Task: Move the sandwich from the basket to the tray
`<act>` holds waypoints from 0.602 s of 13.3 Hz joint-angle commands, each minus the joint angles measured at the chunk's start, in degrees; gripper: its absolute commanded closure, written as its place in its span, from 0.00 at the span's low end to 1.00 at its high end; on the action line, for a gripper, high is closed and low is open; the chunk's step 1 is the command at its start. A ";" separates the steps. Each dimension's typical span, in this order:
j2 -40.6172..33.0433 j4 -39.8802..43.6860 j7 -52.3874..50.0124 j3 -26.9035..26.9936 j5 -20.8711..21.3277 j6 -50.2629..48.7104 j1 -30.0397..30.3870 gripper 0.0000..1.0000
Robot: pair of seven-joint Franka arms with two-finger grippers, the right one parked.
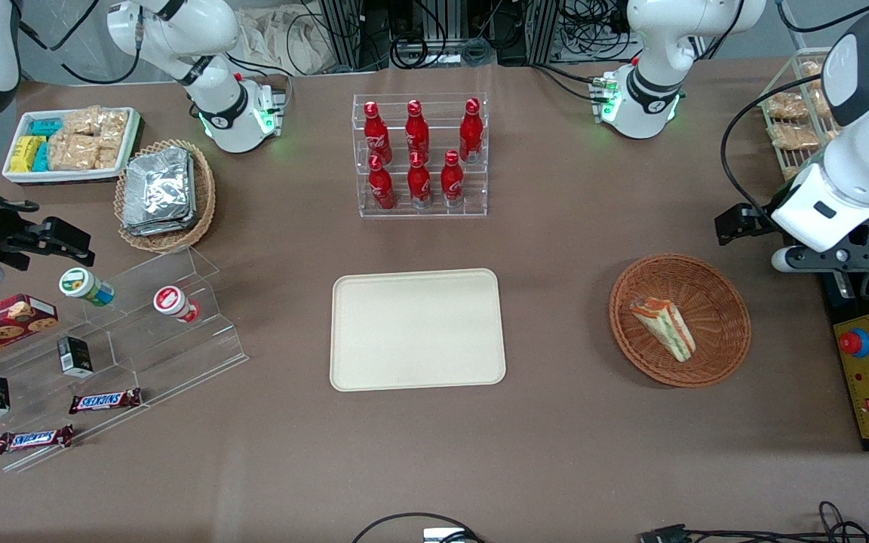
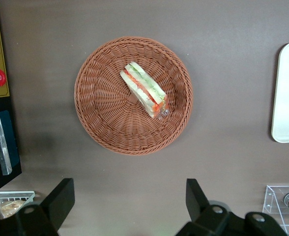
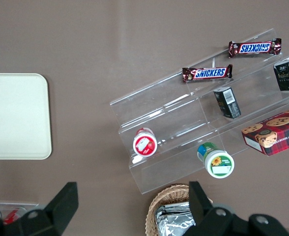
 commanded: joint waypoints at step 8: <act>-0.74 -1.11 0.19 1.29 -1.13 0.55 -1.01 0.00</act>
